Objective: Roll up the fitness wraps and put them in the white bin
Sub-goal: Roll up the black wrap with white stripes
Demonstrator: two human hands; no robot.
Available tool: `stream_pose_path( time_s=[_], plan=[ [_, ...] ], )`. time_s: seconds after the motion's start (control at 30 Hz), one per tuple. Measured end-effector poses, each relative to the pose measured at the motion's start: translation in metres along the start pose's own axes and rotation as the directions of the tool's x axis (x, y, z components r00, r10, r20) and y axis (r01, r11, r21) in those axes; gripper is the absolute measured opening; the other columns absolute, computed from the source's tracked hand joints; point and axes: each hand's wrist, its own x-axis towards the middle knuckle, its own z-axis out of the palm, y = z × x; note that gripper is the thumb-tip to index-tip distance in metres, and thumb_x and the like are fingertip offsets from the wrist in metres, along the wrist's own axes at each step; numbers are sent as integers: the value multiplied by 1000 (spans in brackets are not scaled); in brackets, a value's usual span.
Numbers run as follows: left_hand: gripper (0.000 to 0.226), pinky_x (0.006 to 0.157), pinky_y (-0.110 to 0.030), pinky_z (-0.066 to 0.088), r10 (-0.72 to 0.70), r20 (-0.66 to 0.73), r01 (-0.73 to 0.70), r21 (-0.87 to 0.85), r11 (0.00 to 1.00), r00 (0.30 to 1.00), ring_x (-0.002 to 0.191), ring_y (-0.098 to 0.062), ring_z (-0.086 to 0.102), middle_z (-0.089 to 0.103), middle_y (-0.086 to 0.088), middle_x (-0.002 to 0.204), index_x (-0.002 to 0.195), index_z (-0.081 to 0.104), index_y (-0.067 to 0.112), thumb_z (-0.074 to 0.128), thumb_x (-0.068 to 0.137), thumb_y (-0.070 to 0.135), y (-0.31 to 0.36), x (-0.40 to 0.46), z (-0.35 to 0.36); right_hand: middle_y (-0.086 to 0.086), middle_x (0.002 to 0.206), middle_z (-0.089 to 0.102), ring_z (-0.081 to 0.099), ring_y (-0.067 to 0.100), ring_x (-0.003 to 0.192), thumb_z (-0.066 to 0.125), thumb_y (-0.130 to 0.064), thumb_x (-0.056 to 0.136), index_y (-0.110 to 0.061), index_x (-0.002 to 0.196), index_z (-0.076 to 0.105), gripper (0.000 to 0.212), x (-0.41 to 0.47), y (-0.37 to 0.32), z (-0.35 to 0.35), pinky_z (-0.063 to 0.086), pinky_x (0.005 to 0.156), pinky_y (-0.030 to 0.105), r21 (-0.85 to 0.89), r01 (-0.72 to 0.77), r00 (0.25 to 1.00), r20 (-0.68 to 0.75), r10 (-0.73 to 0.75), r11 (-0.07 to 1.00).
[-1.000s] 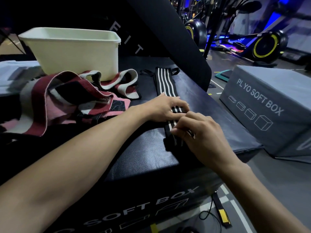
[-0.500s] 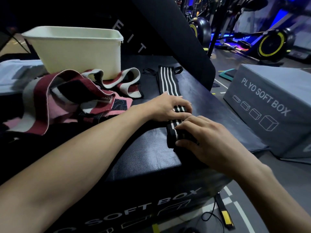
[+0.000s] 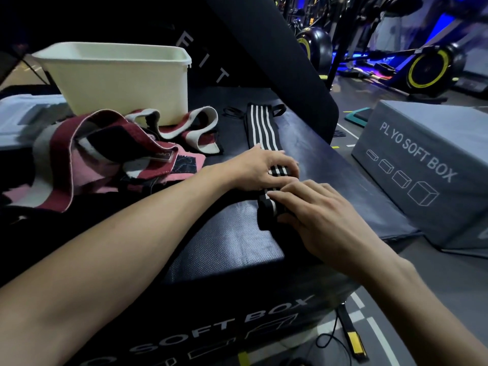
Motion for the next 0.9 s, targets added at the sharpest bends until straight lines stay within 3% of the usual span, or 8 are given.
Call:
stream_pose_path(
  time_s=[0.1, 0.2, 0.33, 0.4, 0.5, 0.57, 0.73, 0.9],
  plan=[
    [35, 122, -49, 7, -20, 18, 21, -15, 1000, 1000, 147, -11, 37, 59, 13, 143, 126, 67, 39, 57, 97, 56, 2, -1, -3, -2, 124, 68, 61, 21, 109, 48, -36, 95, -17, 126, 64, 40, 3, 1, 4, 48, 86, 39, 108, -57, 998, -3, 58, 992],
    [35, 124, -50, 1, -39, 65, 39, 3, 999, 997, 153, -7, 25, 50, 14, 153, 136, 63, 38, 61, 101, 40, 5, -3, -5, -1, 106, 70, 55, 15, 95, 46, -38, 96, -17, 112, 65, 32, 5, -1, 4, 46, 77, 37, 185, -117, 991, -39, 127, 976],
    [41, 119, -42, 31, -36, 5, 36, -21, 999, 999, 136, -9, 51, 67, 18, 129, 112, 67, 46, 58, 76, 65, 7, -3, -6, 0, 98, 72, 54, 18, 90, 38, -41, 99, -19, 107, 65, 35, 7, -8, 2, 44, 75, 37, 157, -186, 982, -15, 191, 970],
    [36, 110, -42, 42, -21, -5, 21, -37, 999, 1000, 125, -8, 59, 69, 19, 118, 102, 64, 48, 57, 71, 64, 5, 0, -5, -1, 95, 72, 58, 22, 86, 35, -40, 100, -20, 103, 65, 36, 9, -14, 2, 41, 76, 39, 94, -215, 976, -27, 218, 972],
    [40, 113, -23, 30, -8, -1, 8, -54, 998, 1000, 127, -11, 57, 68, 15, 122, 103, 65, 44, 54, 70, 64, 2, 2, -4, -1, 92, 68, 56, 24, 83, 32, -39, 101, -19, 99, 62, 36, 11, -23, 2, 33, 76, 37, 56, -261, 964, -30, 263, 964],
    [46, 105, -13, 20, -6, 5, 6, -39, 999, 1000, 129, -11, 56, 67, 13, 127, 107, 65, 41, 51, 70, 64, 2, 2, -3, 0, 95, 62, 52, 25, 87, 30, -38, 102, -19, 99, 61, 36, 11, -27, 3, 33, 77, 38, 28, -293, 956, -27, 294, 956],
    [35, 118, -45, 26, 0, -1, 0, -35, 999, 1000, 119, -5, 61, 68, 16, 122, 102, 58, 49, 52, 69, 60, 5, 2, -2, 0, 96, 52, 47, 24, 91, 19, -43, 99, -18, 95, 60, 49, 19, -21, 2, 28, 79, 40, 40, -340, 938, 93, 335, 940],
    [42, 112, -35, 28, -24, 6, 24, -23, 999, 1000, 116, -3, 62, 69, 18, 119, 105, 62, 42, 52, 68, 59, 8, 0, -1, -6, 92, 46, 46, 21, 93, 17, -40, 107, -17, 94, 56, 47, 25, -12, -8, 27, 81, 40, 80, -351, 914, 245, 323, 933]
  ],
)
